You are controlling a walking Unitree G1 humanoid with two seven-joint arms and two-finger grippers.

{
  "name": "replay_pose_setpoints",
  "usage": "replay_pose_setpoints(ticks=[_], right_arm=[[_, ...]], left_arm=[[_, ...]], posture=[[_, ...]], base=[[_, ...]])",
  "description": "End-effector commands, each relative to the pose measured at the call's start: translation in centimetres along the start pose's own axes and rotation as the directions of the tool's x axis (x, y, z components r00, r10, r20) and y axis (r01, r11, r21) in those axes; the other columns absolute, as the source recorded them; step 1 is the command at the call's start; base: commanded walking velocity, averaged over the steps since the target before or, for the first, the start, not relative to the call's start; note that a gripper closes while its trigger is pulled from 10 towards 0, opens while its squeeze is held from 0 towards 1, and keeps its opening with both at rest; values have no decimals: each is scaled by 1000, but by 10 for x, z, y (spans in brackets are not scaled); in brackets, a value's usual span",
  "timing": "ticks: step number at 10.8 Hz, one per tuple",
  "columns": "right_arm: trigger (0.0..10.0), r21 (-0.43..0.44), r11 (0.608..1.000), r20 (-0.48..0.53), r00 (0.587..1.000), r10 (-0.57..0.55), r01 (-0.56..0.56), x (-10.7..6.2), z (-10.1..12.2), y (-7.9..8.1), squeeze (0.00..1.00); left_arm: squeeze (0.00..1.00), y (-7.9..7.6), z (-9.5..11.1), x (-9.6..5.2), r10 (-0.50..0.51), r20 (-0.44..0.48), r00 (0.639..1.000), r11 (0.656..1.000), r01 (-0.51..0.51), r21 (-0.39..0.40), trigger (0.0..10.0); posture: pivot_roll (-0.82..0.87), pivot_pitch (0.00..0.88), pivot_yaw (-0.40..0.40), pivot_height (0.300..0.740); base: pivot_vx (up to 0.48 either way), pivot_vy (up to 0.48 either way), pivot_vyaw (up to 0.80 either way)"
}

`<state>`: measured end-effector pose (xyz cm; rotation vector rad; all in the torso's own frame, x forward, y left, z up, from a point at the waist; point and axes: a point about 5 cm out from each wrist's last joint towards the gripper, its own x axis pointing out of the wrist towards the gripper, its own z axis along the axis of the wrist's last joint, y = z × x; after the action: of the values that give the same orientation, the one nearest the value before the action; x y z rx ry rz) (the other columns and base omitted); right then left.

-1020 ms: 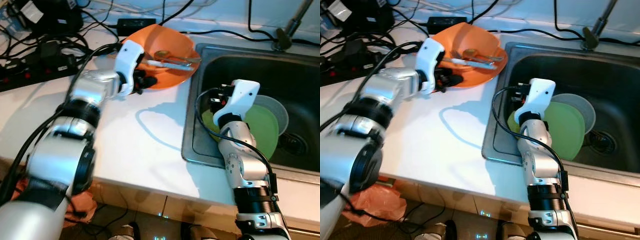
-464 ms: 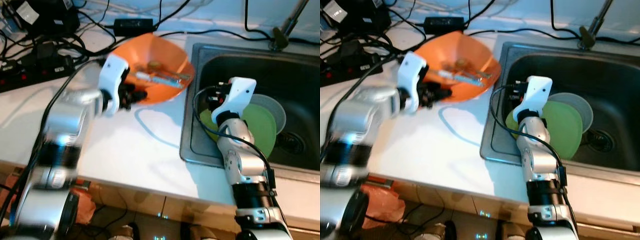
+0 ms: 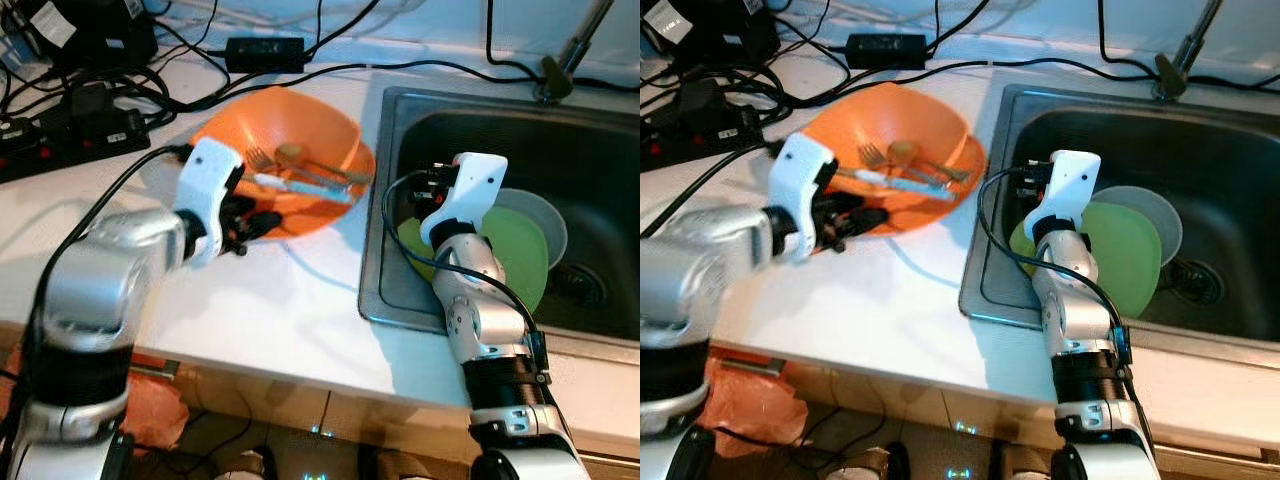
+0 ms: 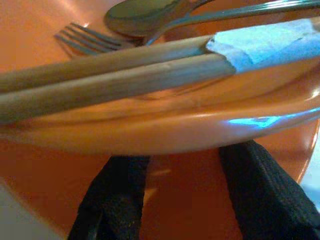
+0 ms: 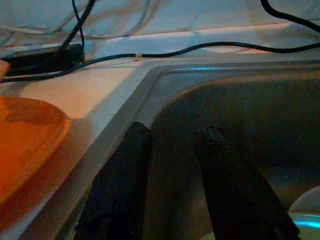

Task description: Kitchen organization

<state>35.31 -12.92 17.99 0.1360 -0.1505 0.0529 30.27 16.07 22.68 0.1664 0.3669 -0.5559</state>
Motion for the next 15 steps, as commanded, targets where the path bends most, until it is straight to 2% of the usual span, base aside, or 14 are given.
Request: replay_pose_setpoints(ticks=[1, 6, 10, 13, 15], right_arm=[[10000, 8, 1000, -38, 999, -15, 15, -2, -11, -6, 0], [10000, 5, 1000, -35, 999, -1, 1, 5, -10, -6, 0], [10000, 2, 1000, -34, 999, 6, -6, 8, -10, -6, 0], [10000, 4, 1000, -31, 999, 7, -7, 11, -10, -5, 0], [10000, 3, 1000, -25, 1000, 3, -3, 11, -10, -6, 0]], left_arm=[[0, -1, -9, -4, 6, -46, 999, 1000, -7, -30, 10000], [0, -20, -6, -23, 14, -22, 1000, 999, -15, -45, 10000], [0, -25, -1, -38, 21, -14, 1000, 1000, -21, -9, 10000], [0, -25, 6, -37, 47, 78, 996, 998, -51, 45, 10000], [0, -18, 1, -34, 98, 122, 988, 995, -97, -13, 10000]], posture=[[160, 185, 11, 740], [184, 186, -17, 740], [203, 185, -34, 740], [204, 180, -37, 740], [204, 180, -37, 740]], base=[[0, 0, 0], [0, 0, 0], [0, 0, 0], [0, 0, 0], [0, 0, 0]])
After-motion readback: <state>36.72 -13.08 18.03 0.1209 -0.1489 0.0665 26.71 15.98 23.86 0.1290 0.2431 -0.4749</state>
